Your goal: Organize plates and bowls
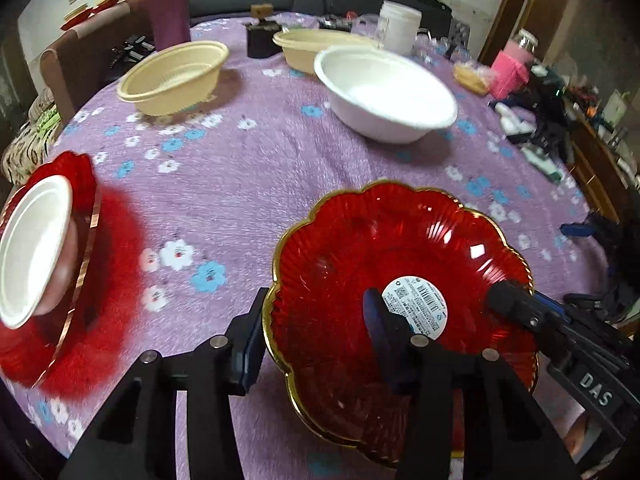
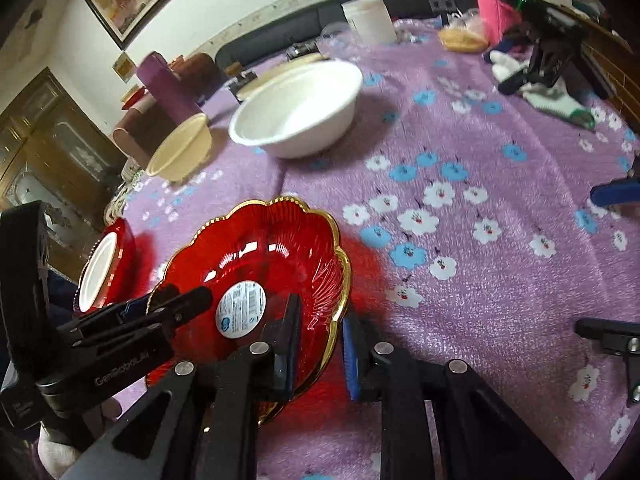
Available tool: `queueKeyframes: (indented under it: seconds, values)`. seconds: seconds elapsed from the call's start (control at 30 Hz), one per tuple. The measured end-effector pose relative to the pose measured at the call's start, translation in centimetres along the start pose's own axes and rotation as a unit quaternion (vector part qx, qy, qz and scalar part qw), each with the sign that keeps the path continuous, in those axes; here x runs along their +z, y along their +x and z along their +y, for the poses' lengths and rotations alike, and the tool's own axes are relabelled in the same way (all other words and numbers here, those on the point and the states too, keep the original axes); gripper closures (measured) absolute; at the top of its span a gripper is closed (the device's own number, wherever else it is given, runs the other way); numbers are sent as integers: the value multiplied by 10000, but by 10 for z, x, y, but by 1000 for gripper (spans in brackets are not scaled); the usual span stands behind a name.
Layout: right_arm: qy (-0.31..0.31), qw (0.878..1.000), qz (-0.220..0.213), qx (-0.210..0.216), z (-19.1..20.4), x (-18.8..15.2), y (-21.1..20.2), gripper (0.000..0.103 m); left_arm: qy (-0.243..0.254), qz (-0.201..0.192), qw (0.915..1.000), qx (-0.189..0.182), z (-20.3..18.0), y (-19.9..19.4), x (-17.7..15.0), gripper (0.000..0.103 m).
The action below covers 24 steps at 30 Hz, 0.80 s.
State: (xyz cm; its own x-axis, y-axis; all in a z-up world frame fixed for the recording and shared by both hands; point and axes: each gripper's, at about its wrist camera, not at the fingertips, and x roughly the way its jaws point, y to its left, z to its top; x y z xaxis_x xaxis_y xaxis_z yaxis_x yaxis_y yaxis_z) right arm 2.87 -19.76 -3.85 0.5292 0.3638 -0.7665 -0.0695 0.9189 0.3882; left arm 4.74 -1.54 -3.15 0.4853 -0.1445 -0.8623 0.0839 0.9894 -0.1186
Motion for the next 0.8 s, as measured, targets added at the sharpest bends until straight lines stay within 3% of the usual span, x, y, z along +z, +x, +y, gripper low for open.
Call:
queueKeyframes:
  seconds: [0.2,0.4,0.63,0.8]
  values:
    - [-411,9989,-192,94,44,9,-11,83,-317,-551,9980,69,34,-49,-4,58]
    - [-1124,9930,-166,326,126,20,9,83,-1005,-882,9896,532,111,-82,-5,58]
    - [-2101,9765,29,477,237,29,60,82,-1739,-1013,9729,1134,204,-94,-2,57]
    - [-2449,9687,165,377,282,33,96,82,-1888,-911,9645,1604,243,-80,2,57]
